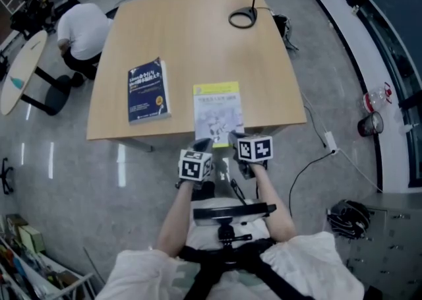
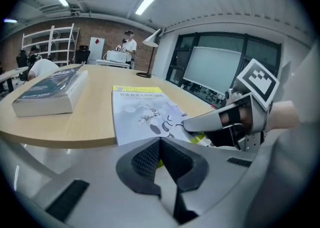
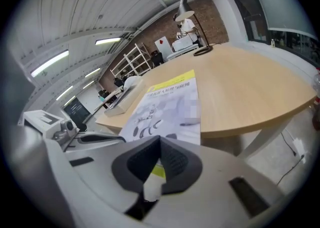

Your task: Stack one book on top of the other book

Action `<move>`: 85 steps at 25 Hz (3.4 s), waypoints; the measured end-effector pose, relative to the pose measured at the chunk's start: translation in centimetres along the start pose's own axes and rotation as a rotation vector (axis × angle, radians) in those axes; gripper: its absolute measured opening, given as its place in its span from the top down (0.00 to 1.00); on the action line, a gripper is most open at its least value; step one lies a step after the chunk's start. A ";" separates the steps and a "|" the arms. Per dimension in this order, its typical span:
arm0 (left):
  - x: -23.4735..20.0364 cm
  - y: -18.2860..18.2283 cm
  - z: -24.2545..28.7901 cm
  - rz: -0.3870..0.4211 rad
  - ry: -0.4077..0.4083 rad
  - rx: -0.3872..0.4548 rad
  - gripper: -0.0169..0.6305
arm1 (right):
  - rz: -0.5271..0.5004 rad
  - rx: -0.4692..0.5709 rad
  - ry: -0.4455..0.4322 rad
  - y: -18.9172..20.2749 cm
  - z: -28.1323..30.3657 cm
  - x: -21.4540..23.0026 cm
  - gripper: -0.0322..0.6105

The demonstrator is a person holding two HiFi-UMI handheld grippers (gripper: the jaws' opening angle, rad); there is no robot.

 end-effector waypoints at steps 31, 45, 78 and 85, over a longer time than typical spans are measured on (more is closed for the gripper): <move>-3.8 1.9 -1.0 -0.352 0.077 -0.120 0.61 | 0.121 0.024 -0.007 1.1 -1.2 3.6 0.46; -3.4 2.5 0.8 -0.574 0.291 -0.124 0.55 | 0.308 0.024 -0.165 1.3 1.2 3.7 0.42; 0.1 -2.0 -3.3 -0.230 0.117 -0.041 0.74 | -0.030 0.050 -0.136 -0.7 -2.2 -3.4 0.75; 1.6 -2.7 -8.5 -0.167 0.062 0.066 0.74 | -0.118 0.148 -0.178 -0.8 -5.7 -7.5 0.75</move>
Point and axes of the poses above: the fingertips, and each gripper's own axes: z forward along the fingers, x to its right, y out of its underside, the point moved 2 cm from there along -z, backward along the fingers, and after that the axes turned 1 degree about -y, right-handed, at the moved point
